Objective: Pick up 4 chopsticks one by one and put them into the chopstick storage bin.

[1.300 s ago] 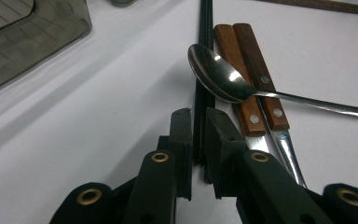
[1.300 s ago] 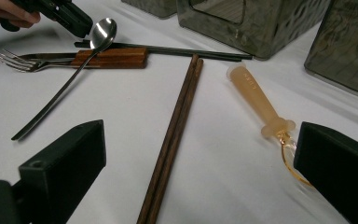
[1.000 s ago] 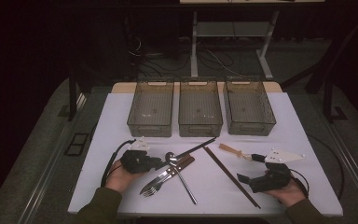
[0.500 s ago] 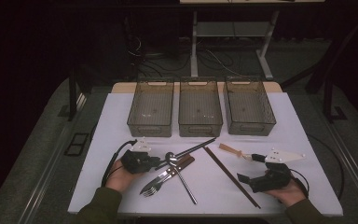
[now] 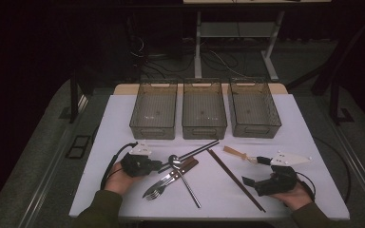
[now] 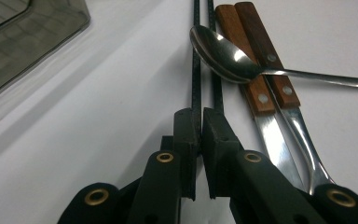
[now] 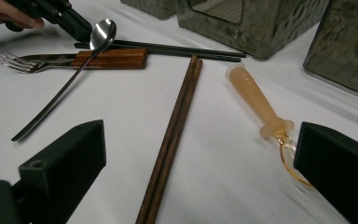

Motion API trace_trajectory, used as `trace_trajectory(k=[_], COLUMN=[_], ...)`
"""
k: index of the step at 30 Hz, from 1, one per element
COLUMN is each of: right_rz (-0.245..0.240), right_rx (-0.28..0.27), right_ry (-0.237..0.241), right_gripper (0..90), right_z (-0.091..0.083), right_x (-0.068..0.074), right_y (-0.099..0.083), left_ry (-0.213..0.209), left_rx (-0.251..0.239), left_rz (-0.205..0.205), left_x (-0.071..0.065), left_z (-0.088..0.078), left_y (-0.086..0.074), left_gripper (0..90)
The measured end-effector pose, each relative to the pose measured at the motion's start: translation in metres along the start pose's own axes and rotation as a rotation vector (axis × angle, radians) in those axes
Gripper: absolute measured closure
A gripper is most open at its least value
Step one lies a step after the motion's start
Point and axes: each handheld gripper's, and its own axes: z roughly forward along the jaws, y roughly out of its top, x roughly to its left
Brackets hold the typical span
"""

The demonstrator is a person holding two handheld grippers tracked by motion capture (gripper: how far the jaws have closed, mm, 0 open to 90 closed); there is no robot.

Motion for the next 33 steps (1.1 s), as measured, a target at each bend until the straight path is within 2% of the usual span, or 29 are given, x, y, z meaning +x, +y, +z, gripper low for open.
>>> trace_trajectory(k=[6,7,11,12,15,18,26,28,33], right_rz=[-0.002,-0.002,-0.003,-0.004,-0.003,-0.002,-0.003,-0.002,-0.003], right_rx=[-0.001,-0.001,0.0,0.0,0.0,0.002,0.004,0.004,0.004], right_ry=[-0.002,-0.002,-0.001,-0.002,-0.002,-0.002,-0.003,-0.004,-0.004], right_gripper=[2.2,2.2,2.2,2.2,2.2,2.2,2.2,2.2,2.2], right_z=[0.0,0.0,0.0,0.0,0.0,0.0,0.0,0.001,0.001], right_x=[0.0,0.0,0.0,0.0,0.0,0.0,0.001,0.0,0.0], right_y=[0.0,0.0,0.0,0.0,0.0,0.0,0.0,0.0,0.0], left_ry=[-0.004,-0.006,-0.006,0.0,0.007,0.014,0.022,0.038,0.041], left_rx=[0.024,0.029,0.047,0.048,0.036,0.015,0.001,0.031,0.038], left_rz=[-0.003,-0.016,-0.017,-0.012,-0.005,-0.016,-0.022,-0.012,-0.004], left_x=[0.004,0.003,0.004,0.004,0.003,0.002,0.001,0.0,-0.001], left_z=[-0.015,-0.016,-0.017,-0.016,-0.016,-0.013,0.003,0.008,0.015], left_y=[-0.011,-0.013,-0.015,-0.015,-0.012,-0.007,0.01,0.013,0.015], left_gripper=[84.2,84.2,83.6,79.8,76.8,73.0,73.9,74.8,77.2])
